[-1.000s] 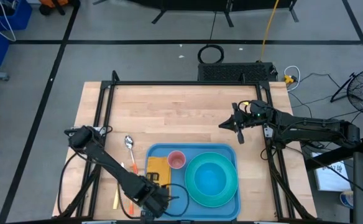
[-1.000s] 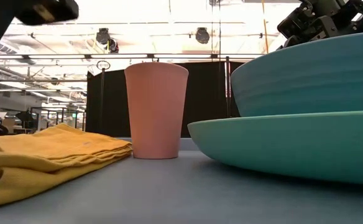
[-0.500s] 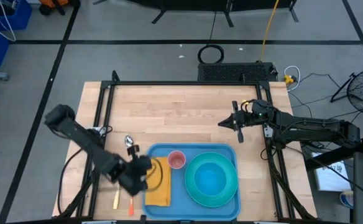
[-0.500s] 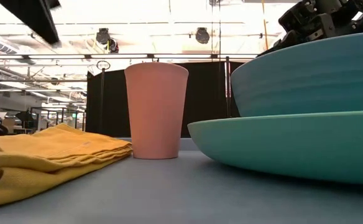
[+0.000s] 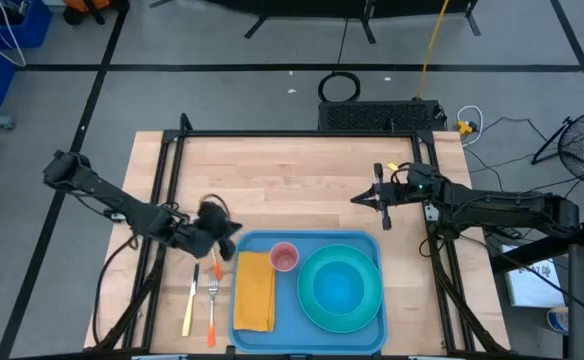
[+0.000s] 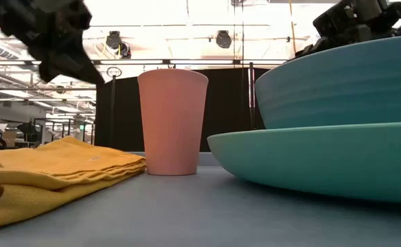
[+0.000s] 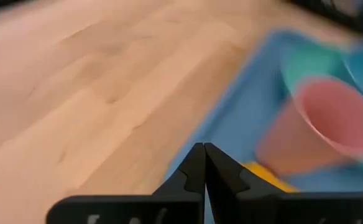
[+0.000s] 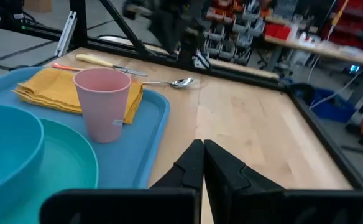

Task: Set up tray
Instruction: Put the orange spoon on the top of the yellow napkin

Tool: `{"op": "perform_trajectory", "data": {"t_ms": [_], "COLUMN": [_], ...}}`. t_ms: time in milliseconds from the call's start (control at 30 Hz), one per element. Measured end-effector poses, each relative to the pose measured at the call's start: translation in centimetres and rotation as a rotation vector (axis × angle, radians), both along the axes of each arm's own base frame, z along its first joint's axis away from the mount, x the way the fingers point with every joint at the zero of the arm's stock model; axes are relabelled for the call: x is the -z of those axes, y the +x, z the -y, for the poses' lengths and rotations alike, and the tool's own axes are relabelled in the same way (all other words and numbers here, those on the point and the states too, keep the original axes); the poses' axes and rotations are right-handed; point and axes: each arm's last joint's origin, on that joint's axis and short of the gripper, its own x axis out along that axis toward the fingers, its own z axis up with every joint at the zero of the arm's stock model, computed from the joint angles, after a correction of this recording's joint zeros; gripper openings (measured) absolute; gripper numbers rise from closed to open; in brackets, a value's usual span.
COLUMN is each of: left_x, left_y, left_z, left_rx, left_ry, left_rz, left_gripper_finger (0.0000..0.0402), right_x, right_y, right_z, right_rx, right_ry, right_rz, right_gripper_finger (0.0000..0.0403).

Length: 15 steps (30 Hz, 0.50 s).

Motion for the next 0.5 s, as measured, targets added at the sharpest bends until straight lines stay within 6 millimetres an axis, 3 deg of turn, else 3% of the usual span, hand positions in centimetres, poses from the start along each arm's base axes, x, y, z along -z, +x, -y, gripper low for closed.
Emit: {"op": "perform_trajectory", "data": {"t_ms": [167, 333, 500], "left_x": [1.5, 1.6, -0.4], "left_y": [-2.3, -2.3, -1.3], "left_z": [-1.1, -1.0, -0.3], "left_rx": [-0.255, -0.315, -0.432], "left_ry": [-0.320, -0.331, -0.298], "left_rz": [0.075, -0.017, -0.203], "left_gripper_finger": [0.0004, 0.0002, 0.0002], "right_x": [1.4, 1.5, 1.3], "right_y": [-0.6, -0.9, -1.1], "right_z": [0.3, 0.9, 1.3], "right_rx": [0.028, 0.073, 0.096], "right_ry": [-0.053, -0.038, -0.053], "right_rz": [0.064, 0.102, 0.122], "right_gripper_finger": [0.0004, 0.0004, 0.0004]}}
